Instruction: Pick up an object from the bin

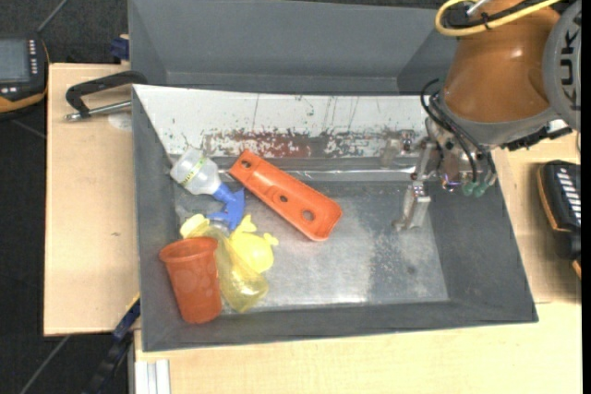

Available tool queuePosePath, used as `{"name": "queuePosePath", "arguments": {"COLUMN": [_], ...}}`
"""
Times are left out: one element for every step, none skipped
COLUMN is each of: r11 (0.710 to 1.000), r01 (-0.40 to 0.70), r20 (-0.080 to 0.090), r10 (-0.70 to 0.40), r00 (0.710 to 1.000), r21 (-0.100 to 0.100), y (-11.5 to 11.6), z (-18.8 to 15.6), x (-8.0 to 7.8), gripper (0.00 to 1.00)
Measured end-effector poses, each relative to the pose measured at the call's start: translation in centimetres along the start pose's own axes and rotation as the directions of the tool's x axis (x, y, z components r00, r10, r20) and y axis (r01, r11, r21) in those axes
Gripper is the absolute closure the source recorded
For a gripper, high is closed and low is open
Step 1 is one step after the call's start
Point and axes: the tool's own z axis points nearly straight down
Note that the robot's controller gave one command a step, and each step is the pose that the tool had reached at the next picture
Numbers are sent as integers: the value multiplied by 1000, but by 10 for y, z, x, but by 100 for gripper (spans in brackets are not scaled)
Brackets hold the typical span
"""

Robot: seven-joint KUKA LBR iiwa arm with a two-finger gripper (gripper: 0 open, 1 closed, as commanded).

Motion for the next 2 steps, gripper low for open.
{"name": "queuePosePath", "arguments": {"r11": [1000,999], "r01": [1,-36], "r20": [8,13], "r10": [-1,36], "r00": [1000,999], "r21": [1,1], "y": [0,30], "z": [-4,36], "x": [-2,-2], "gripper": [0,0]}}
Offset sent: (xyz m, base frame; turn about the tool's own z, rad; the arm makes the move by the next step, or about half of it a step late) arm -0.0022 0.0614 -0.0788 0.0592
